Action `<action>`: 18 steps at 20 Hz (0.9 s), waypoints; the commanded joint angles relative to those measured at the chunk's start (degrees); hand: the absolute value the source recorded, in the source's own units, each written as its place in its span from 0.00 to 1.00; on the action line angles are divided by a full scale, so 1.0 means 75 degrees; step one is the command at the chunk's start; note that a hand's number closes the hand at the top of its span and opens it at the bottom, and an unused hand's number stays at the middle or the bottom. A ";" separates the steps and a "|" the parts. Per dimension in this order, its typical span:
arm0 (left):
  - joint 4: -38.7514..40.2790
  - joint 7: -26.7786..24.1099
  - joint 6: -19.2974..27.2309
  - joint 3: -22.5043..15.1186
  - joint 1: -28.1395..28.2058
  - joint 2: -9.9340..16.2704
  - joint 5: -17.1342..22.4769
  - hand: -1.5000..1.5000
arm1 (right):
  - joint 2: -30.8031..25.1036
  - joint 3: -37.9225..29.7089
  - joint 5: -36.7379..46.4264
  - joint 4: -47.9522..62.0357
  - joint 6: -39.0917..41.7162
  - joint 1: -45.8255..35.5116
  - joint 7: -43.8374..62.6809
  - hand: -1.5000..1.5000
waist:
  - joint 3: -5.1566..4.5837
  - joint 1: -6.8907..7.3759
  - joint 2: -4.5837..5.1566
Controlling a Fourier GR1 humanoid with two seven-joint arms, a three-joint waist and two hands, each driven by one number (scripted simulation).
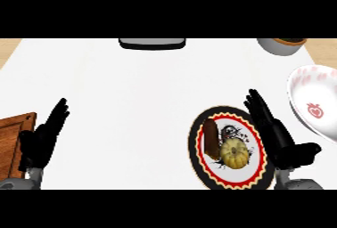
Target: Pick the squash from the plate and place it in the bowl
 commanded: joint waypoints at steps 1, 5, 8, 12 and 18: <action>-0.0067 -0.0344 0.0133 0.0094 0.0004 -0.0271 -0.0114 0.50 | -0.0324 0.0161 0.0908 -0.0796 -0.0606 -0.0245 0.0790 1.00 | 0.0171 0.0080 0.0111; -0.0457 0.0063 0.0560 0.0551 -0.0765 0.0180 -0.0149 0.50 | -0.1862 0.0106 0.2969 -0.1361 -0.1031 -0.1652 0.1881 1.00 | 0.0102 0.0091 -0.0014; -0.0431 0.0023 0.0536 0.0529 -0.0501 0.0122 -0.0077 0.50 | -0.3640 0.0104 0.4632 -0.0009 -0.0627 -0.0408 0.2731 0.00 | -0.0204 -0.0446 -0.0022; -0.0527 0.0139 0.0624 0.0783 -0.0302 0.0215 0.0079 0.50 | -0.3215 0.0092 0.6117 -0.1109 -0.2040 0.0009 0.4281 0.00 | 0.0048 -0.0559 -0.0211; -0.0732 0.0451 0.0864 0.0797 -0.0455 0.0113 0.0066 0.50 | -0.3039 0.1381 0.8267 -0.3080 -0.1320 0.0757 0.6570 0.00 | 0.0091 -0.0560 -0.0121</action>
